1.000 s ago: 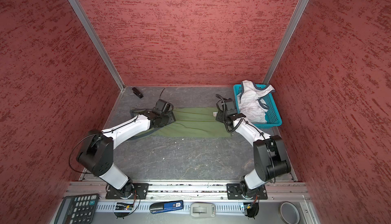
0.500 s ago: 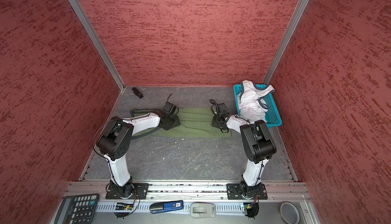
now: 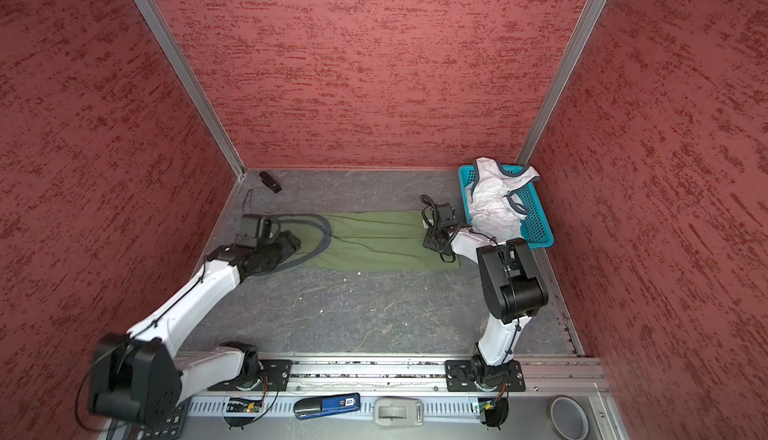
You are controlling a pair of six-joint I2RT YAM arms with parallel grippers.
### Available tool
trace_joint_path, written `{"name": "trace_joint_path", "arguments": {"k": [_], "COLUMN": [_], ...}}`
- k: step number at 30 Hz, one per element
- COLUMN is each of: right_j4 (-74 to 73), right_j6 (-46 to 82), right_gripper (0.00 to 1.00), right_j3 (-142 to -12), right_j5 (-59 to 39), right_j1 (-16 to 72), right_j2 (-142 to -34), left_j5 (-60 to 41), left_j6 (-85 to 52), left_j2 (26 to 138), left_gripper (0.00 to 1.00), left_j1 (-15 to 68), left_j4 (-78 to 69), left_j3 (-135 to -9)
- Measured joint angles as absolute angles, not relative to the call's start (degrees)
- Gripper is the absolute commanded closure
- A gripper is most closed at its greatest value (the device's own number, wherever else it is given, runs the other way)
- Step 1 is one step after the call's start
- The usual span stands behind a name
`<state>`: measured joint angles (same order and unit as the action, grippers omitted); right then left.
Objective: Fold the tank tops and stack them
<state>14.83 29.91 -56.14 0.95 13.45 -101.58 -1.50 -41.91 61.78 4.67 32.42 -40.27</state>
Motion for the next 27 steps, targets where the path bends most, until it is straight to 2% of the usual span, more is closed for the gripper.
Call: {"name": "trace_joint_path", "arguments": {"k": [7,14,19,27], "right_j4": [13.61,12.36,12.03,11.77], "right_j6": [29.52,29.52,29.52,29.52], "right_gripper": [0.48,0.48,0.47,0.46], "right_j3": [-55.37,-54.61,-54.41,-54.26], "right_j5": [0.84,0.23,0.08,0.01], "right_j1": [13.32,13.15,13.06,13.02], "right_j2": [-101.34,-100.99,-100.88,-100.82], "left_j5": [-1.76,-5.19,-6.61,-7.84], "left_j6": [-45.23,-45.63,-45.69,-45.98], "left_j2": [55.27,62.06,69.19,77.69], "left_gripper": [0.24,0.25,0.34,0.63], "left_j1": [-9.69,-15.99,-16.78,-16.84], "left_j4": [35.9,32.14,28.47,24.53], "left_j3": [-32.16,-32.03,-33.91,-37.85]}}
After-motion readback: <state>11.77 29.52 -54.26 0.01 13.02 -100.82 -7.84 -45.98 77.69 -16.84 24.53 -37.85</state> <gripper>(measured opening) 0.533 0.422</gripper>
